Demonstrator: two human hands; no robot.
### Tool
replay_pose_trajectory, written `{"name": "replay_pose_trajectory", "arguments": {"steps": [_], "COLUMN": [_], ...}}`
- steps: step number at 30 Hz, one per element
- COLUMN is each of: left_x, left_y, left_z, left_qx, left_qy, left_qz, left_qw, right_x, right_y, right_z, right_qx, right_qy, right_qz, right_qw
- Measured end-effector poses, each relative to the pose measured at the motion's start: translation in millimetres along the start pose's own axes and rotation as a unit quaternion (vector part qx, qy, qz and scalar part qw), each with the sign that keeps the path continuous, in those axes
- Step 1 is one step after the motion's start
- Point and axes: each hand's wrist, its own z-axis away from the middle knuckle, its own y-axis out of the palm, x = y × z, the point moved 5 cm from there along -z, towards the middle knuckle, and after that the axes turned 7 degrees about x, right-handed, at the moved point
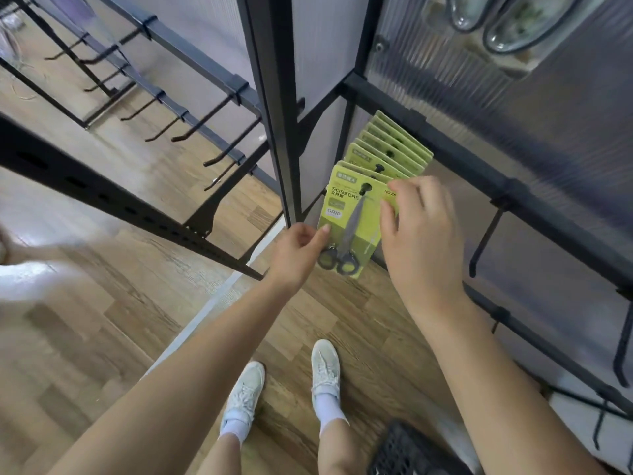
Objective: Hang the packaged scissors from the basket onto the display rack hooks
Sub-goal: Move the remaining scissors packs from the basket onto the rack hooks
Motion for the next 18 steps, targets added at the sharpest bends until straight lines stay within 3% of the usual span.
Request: {"name": "replay_pose_trajectory", "arguments": {"steps": [9,12,15,18], "left_x": [-23.4,-39.6,-62.8,-82.0], "left_y": [7.3,7.0,0.8,-9.3], "left_z": [-9.7,0.8,19.0,40.9], "left_qx": [0.032,0.051,0.037,0.021], "left_qy": [0.019,0.065,0.133,0.202], "left_qz": [-0.037,-0.086,-0.207,-0.333], "left_qw": [0.999,0.993,0.969,0.921], "right_x": [-0.1,-0.2,-0.9,1.2], "right_y": [4.4,3.2,-1.2,-16.8], "right_z": [9.4,14.3,20.6,26.3], "right_qx": [0.034,0.068,0.113,0.146], "right_qy": [-0.011,-0.005,0.008,0.028], "right_qz": [0.040,0.075,0.094,0.126], "right_qw": [0.999,0.995,0.989,0.981]}}
